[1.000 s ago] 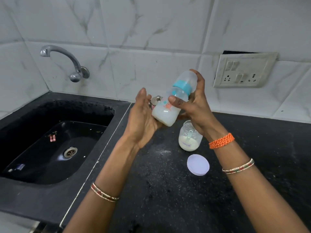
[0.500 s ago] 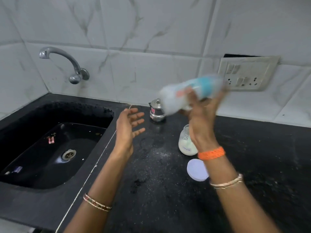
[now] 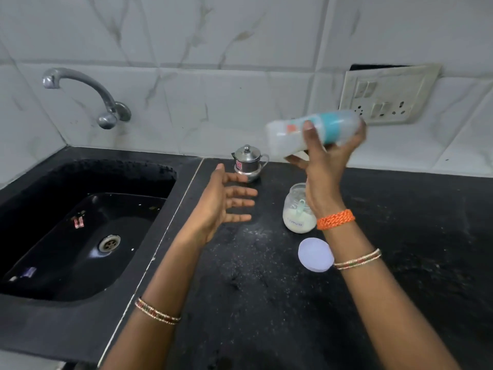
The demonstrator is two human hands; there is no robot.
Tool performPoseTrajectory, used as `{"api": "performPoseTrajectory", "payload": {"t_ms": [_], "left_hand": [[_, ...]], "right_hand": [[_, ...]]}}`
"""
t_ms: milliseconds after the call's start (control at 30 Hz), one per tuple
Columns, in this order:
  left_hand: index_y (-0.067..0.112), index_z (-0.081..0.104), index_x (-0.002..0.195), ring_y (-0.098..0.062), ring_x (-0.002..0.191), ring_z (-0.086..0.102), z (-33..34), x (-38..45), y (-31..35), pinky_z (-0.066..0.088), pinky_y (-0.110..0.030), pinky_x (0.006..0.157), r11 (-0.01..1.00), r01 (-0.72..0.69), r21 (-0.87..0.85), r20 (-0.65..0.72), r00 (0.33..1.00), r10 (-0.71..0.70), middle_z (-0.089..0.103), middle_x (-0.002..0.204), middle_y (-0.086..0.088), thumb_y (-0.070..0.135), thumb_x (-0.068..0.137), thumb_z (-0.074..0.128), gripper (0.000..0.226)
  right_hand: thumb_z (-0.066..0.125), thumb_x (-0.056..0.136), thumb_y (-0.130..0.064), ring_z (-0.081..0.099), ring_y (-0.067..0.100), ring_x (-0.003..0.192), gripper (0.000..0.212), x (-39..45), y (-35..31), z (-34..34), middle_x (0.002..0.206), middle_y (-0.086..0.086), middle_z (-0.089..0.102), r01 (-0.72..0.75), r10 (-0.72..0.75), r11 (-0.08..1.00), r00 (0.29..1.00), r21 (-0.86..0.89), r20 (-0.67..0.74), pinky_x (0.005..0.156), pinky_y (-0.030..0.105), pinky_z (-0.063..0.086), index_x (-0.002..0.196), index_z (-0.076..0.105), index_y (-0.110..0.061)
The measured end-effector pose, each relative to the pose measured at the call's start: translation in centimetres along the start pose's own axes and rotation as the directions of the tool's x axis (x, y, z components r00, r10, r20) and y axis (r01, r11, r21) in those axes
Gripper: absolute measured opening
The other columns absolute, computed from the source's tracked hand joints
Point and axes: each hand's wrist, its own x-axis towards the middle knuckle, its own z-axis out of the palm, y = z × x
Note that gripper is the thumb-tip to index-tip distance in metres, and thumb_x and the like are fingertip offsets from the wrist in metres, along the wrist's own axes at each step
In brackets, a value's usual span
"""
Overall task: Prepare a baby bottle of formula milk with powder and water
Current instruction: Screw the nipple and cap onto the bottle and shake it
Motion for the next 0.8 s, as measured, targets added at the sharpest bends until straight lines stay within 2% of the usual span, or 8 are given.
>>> {"api": "performPoseTrajectory", "payload": {"t_ms": [100, 167, 267, 400, 467, 600, 700, 800], "left_hand": [[0.011, 0.053, 0.12, -0.031, 0.087, 0.068, 0.1, -0.1, 0.3, 0.058, -0.041, 0.065, 0.985, 0.129, -0.115, 0.183, 0.977, -0.107, 0.066, 0.107, -0.019, 0.052, 0.097, 0.022, 0.056], [0.009, 0.053, 0.124, -0.03, 0.09, 0.068, 0.3, -0.4, 0.4, 0.059, -0.038, 0.067, 0.979, 0.13, -0.156, 0.221, 0.971, -0.094, 0.065, 0.112, -0.019, 0.038, 0.098, 0.034, 0.043], [0.006, 0.054, 0.122, -0.03, 0.09, 0.068, 0.7, -0.4, -0.3, 0.06, -0.036, 0.073, 0.968, 0.088, -0.234, 0.16, 0.986, -0.05, 0.065, 0.112, -0.015, 0.022, 0.096, 0.046, 0.032], [0.006, 0.053, 0.121, -0.031, 0.091, 0.068, 1.1, -0.1, -0.8, 0.06, -0.039, 0.074, 0.953, 0.015, -0.302, 0.021, 1.0, -0.009, 0.065, 0.113, -0.014, 0.018, 0.09, 0.056, 0.034], [0.009, 0.056, 0.114, -0.028, 0.092, 0.068, 1.5, 0.0, -0.9, 0.06, -0.037, 0.073, 0.964, -0.074, -0.257, -0.032, 0.997, 0.068, 0.065, 0.112, -0.014, 0.017, 0.085, 0.061, 0.031], [0.012, 0.063, 0.102, -0.023, 0.086, 0.067, 2.1, -0.2, -0.6, 0.056, -0.046, 0.083, 0.959, -0.282, -0.017, -0.033, 0.959, 0.282, 0.071, 0.096, 0.0, 0.011, 0.079, 0.068, 0.024], [0.014, 0.062, 0.107, -0.019, 0.089, 0.065, 1.5, -0.3, -0.1, 0.057, -0.042, 0.083, 0.943, -0.307, -0.129, 0.001, 0.951, 0.31, 0.068, 0.105, -0.001, 0.02, 0.084, 0.065, 0.024], [0.016, 0.059, 0.113, -0.016, 0.086, 0.063, 0.1, -0.3, 0.5, 0.057, -0.036, 0.08, 0.93, -0.316, -0.19, -0.092, 0.948, 0.303, 0.066, 0.11, -0.002, 0.017, 0.092, 0.053, 0.021]], "right_hand": [[0.079, 0.072, -0.019, 0.064, 0.029, 0.104, 0.081, -0.1, 0.9, -1.3, 0.13, 0.02, 0.054, -0.081, 0.181, 0.951, 0.927, -0.299, 0.327, 0.07, 0.041, 0.06, 0.137, 0.033, -0.034], [0.071, 0.083, -0.008, 0.065, 0.025, 0.102, 0.078, -0.6, 1.0, -2.2, 0.123, 0.015, 0.056, -0.148, 0.271, 0.942, 0.866, -0.302, 0.42, 0.064, 0.033, 0.057, 0.143, 0.028, -0.032], [0.062, 0.087, -0.005, 0.067, 0.018, 0.102, 0.082, -0.5, 1.0, -3.1, 0.123, 0.009, 0.057, -0.187, 0.316, 0.932, 0.84, -0.312, 0.44, 0.069, 0.034, 0.058, 0.146, 0.017, -0.039], [0.076, 0.072, -0.029, 0.062, 0.023, 0.116, 0.111, -0.6, 1.2, -3.3, 0.138, 0.012, 0.052, -0.092, 0.306, 0.883, 0.856, -0.461, 0.416, 0.071, 0.044, 0.061, 0.145, -0.004, -0.052], [0.082, 0.066, -0.036, 0.06, 0.027, 0.119, 0.116, -0.5, 1.4, -3.2, 0.14, 0.013, 0.05, -0.1, 0.284, 0.897, 0.878, -0.431, 0.386, 0.074, 0.051, 0.059, 0.14, -0.003, -0.06], [0.086, 0.066, -0.026, 0.062, 0.026, 0.115, 0.112, 0.0, 2.0, -3.2, 0.14, 0.017, 0.047, -0.146, 0.319, 0.897, 0.867, -0.417, 0.383, 0.082, 0.041, 0.059, 0.136, 0.007, -0.062], [0.067, 0.084, -0.006, 0.063, 0.025, 0.105, 0.083, -0.3, 1.2, -2.3, 0.125, 0.008, 0.058, -0.269, 0.293, 0.955, 0.921, -0.124, 0.257, 0.063, 0.039, 0.06, 0.144, 0.017, -0.036], [0.06, 0.092, -0.016, 0.062, 0.033, 0.104, 0.06, 0.5, 0.5, -1.8, 0.128, 0.013, 0.053, -0.158, 0.245, 0.891, 0.956, 0.426, -0.159, 0.057, 0.043, 0.059, 0.141, 0.026, -0.02]]}}
